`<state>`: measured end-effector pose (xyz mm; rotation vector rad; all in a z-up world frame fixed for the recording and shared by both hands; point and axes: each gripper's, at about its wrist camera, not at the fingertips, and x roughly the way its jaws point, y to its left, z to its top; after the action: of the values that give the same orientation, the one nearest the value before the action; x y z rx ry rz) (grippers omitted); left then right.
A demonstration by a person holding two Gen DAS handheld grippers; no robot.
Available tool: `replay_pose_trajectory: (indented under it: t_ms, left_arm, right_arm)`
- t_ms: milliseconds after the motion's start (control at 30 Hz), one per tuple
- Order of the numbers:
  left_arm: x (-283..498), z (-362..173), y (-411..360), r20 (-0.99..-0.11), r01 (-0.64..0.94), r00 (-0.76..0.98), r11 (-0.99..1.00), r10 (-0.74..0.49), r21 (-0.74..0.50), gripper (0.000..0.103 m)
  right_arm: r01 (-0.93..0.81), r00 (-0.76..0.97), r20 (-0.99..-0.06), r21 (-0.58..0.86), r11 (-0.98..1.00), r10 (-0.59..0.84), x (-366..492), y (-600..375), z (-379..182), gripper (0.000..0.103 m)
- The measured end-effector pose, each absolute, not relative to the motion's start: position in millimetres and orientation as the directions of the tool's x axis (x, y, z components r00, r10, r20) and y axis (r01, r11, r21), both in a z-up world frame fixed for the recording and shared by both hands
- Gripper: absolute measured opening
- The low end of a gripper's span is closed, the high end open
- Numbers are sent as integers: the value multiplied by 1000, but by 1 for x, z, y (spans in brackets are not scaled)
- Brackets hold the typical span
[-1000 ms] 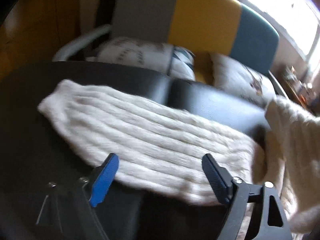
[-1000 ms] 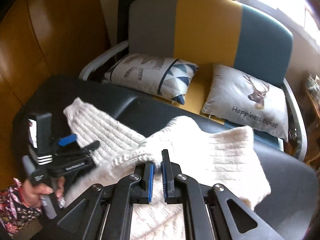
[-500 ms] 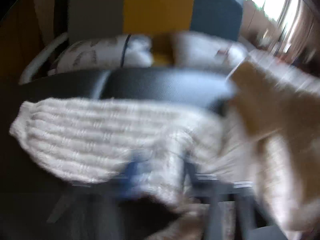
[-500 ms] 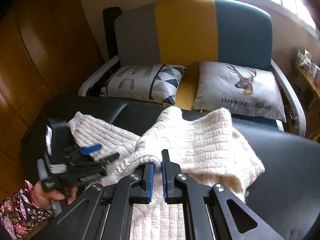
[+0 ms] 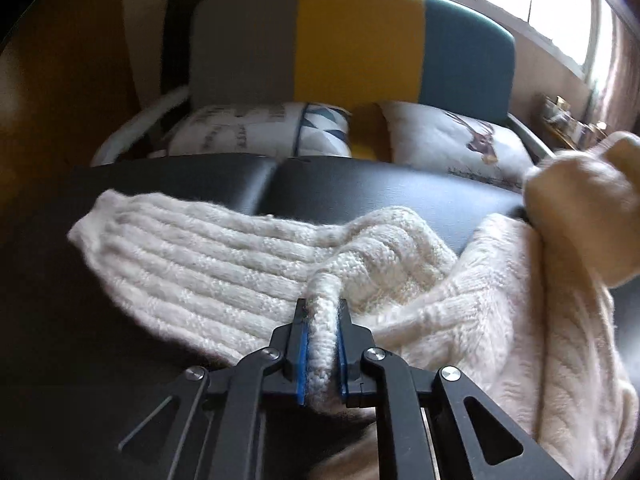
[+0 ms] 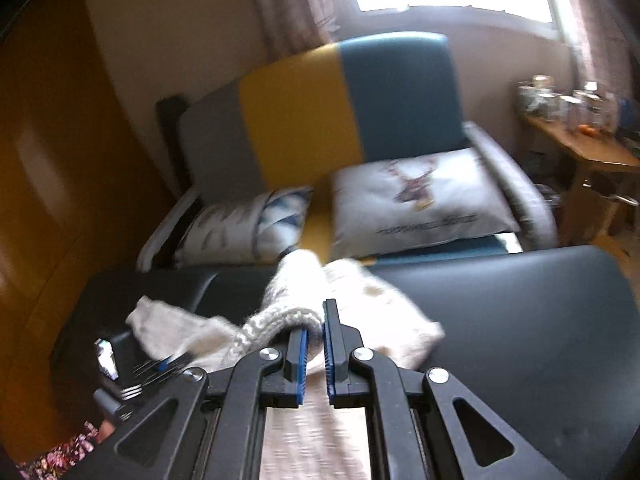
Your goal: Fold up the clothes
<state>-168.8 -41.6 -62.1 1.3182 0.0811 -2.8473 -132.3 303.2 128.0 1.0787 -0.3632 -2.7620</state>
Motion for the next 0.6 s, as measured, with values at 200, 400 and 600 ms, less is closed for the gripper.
replay_pose_trajectory:
  t_ms: [200, 400, 600]
  left_arm:
    - [-166, -78, -32, -763, 59, -644, -998, -55, 22, 12]
    - [-161, -83, -19, -746, 52, -655, -992, -120, 114, 12]
    - [-157, -82, -20, -745, 57, -656, -993, -119, 108, 12]
  right_arm:
    - [-163, -726, -686, 244, -956, -52, -117, 392, 111, 6]
    - [-367, -592, -804, 207, -907, 56, -120, 464, 28, 6]
    - [-470, -508, -861, 276, -838, 1, -118, 507, -42, 6]
